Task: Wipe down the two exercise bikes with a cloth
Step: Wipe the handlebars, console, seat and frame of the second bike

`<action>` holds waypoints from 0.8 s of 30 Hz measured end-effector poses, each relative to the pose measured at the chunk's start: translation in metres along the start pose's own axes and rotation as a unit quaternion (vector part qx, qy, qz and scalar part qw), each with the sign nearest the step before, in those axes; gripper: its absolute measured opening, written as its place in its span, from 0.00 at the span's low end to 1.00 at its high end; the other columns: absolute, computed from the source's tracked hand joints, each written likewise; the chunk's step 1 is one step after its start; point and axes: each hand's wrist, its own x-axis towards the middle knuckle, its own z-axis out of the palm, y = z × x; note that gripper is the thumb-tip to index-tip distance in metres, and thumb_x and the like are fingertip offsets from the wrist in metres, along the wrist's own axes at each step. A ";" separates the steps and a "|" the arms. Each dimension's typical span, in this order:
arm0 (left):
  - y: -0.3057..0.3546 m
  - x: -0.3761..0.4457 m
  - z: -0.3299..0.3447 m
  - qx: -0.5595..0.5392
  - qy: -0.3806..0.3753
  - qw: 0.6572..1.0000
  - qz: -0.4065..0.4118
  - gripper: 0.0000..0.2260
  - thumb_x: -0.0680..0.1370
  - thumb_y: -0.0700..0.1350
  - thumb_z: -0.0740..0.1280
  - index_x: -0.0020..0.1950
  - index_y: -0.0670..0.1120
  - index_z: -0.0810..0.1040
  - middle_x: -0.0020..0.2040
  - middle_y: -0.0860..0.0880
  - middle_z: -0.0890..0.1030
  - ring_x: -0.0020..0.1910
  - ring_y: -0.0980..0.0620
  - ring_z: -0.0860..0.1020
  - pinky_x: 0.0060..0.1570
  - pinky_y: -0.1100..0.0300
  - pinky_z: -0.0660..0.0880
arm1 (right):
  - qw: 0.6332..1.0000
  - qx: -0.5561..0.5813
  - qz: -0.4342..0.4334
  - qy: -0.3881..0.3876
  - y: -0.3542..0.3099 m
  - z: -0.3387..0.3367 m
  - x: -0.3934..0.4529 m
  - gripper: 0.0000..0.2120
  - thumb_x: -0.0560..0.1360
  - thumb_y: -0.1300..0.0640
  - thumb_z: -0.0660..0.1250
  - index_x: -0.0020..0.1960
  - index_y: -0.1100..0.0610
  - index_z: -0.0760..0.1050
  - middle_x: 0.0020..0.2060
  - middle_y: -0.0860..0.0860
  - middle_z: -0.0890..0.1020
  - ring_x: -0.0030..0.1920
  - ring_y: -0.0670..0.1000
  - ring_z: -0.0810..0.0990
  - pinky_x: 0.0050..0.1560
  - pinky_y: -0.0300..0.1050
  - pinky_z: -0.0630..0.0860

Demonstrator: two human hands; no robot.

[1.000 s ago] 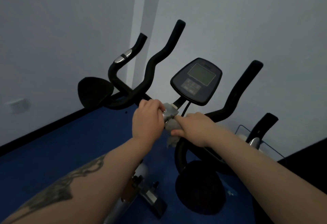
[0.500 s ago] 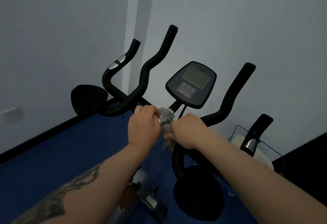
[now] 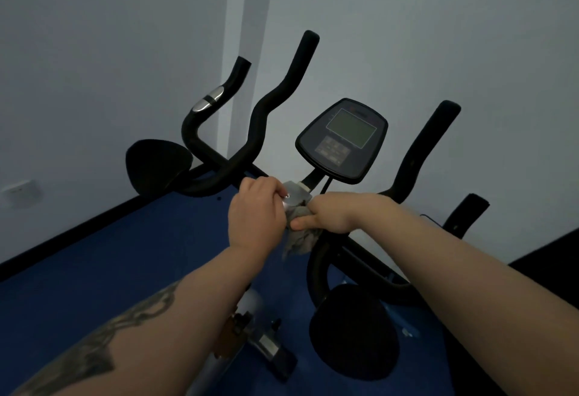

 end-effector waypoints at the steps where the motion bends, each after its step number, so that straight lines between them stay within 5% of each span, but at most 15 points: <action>1: 0.000 0.000 0.000 -0.003 0.000 1.000 -0.003 0.08 0.74 0.33 0.63 0.41 0.44 0.79 0.39 0.51 0.79 0.44 0.48 0.75 0.36 0.50 0.72 | 0.998 -0.064 0.007 0.023 0.000 0.005 -0.003 0.22 0.79 0.36 0.56 0.53 0.54 0.73 0.48 0.52 0.76 0.47 0.53 0.74 0.51 0.47 0.68; 4: -0.002 0.001 0.000 -0.002 0.005 1.000 0.002 0.08 0.73 0.34 0.63 0.41 0.45 0.78 0.38 0.52 0.79 0.43 0.48 0.74 0.35 0.51 0.71 | 0.960 -0.268 -0.005 0.083 -0.002 0.027 -0.006 0.22 0.81 0.38 0.52 0.62 0.52 0.71 0.54 0.53 0.79 0.55 0.56 0.77 0.66 0.53 0.63; 9: -0.002 0.001 0.002 0.000 0.001 1.000 0.006 0.08 0.73 0.36 0.61 0.41 0.44 0.78 0.38 0.49 0.79 0.42 0.47 0.75 0.35 0.49 0.72 | 0.988 -0.145 -0.021 0.040 -0.003 0.012 0.000 0.25 0.79 0.34 0.51 0.62 0.49 0.73 0.59 0.50 0.80 0.62 0.51 0.75 0.73 0.54 0.52; 14: 0.002 0.001 -0.003 -0.006 0.002 1.000 -0.007 0.08 0.73 0.32 0.65 0.41 0.44 0.78 0.38 0.50 0.77 0.43 0.47 0.75 0.35 0.50 0.72 | 0.951 -0.132 0.030 0.276 0.000 0.045 -0.013 0.26 0.80 0.35 0.49 0.55 0.52 0.76 0.43 0.51 0.81 0.53 0.51 0.78 0.75 0.53 0.38; 17: 0.004 0.001 -0.005 -0.011 -0.007 1.000 -0.012 0.08 0.74 0.33 0.64 0.42 0.44 0.79 0.39 0.52 0.76 0.44 0.48 0.75 0.36 0.49 0.72 | 0.941 0.021 0.048 0.335 -0.002 0.041 -0.021 0.19 0.80 0.38 0.55 0.49 0.52 0.74 0.42 0.50 0.82 0.52 0.51 0.79 0.76 0.47 0.42; 20: 0.002 0.001 -0.004 -0.014 -0.011 1.000 -0.015 0.08 0.75 0.33 0.64 0.42 0.45 0.79 0.38 0.54 0.75 0.44 0.49 0.74 0.36 0.51 0.70 | 0.920 0.157 0.057 0.356 0.001 0.039 -0.034 0.18 0.79 0.40 0.60 0.55 0.52 0.77 0.48 0.50 0.83 0.59 0.53 0.75 0.73 0.47 0.53; 24: 0.000 0.002 -0.004 -0.019 -0.018 1.000 -0.009 0.09 0.74 0.33 0.65 0.41 0.45 0.79 0.38 0.54 0.76 0.44 0.48 0.74 0.35 0.51 0.70 | 0.865 0.220 0.077 0.443 0.000 0.040 -0.064 0.18 0.77 0.37 0.60 0.54 0.49 0.77 0.45 0.46 0.82 0.48 0.49 0.80 0.50 0.50 0.77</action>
